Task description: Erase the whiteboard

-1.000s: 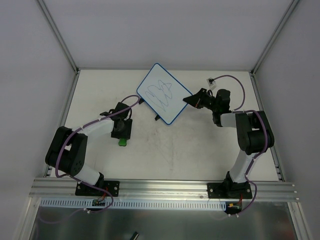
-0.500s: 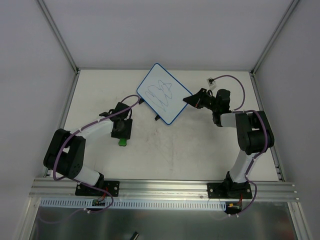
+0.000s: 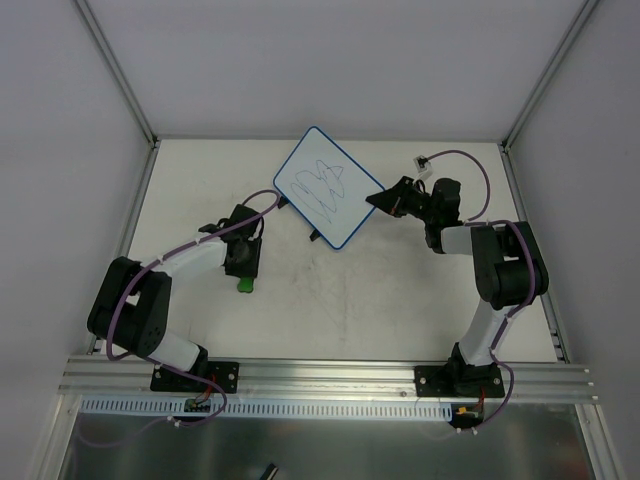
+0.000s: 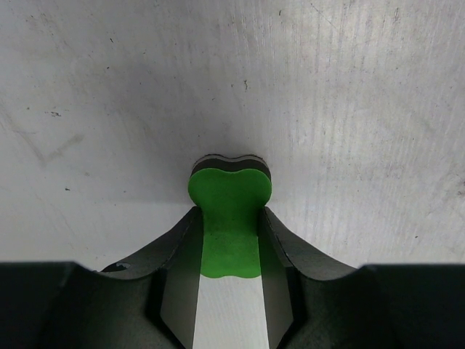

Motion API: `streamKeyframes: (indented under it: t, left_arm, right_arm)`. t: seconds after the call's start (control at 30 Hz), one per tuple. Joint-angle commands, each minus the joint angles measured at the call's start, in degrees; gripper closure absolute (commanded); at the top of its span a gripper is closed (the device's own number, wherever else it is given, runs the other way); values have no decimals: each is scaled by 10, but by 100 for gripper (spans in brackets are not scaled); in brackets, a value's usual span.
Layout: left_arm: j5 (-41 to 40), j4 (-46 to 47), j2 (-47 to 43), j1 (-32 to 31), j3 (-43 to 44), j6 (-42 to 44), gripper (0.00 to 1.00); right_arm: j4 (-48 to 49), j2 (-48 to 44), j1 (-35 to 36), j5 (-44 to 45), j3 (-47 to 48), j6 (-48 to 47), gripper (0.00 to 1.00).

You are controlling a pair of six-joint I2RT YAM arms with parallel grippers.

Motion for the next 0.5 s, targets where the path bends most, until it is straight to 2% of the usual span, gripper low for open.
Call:
streamKeyframes:
  t: [0.0,0.1,0.2,0.23,0.47]
  left_arm:
    - [-8,-19,11,-5,13,-2,77]
    - [0,-18,7,-5,26,-4,81]
    - [7,-18,-3,-5,55,-9,97]
    - [8,-18,-5,-5,64,-11,100]
    - [9,-16,-5,-5,178,-20,100]
  right_arm:
    - [24,-6,-2,4,27,-21,100]
    - [24,-6,-2,3,26,-21,100]
    - [25,-7,-2,3,25,-22,100]
    - [24,-7,-2,3,24,-22,100]
    - [23,-7,-2,4,24,-25,100]
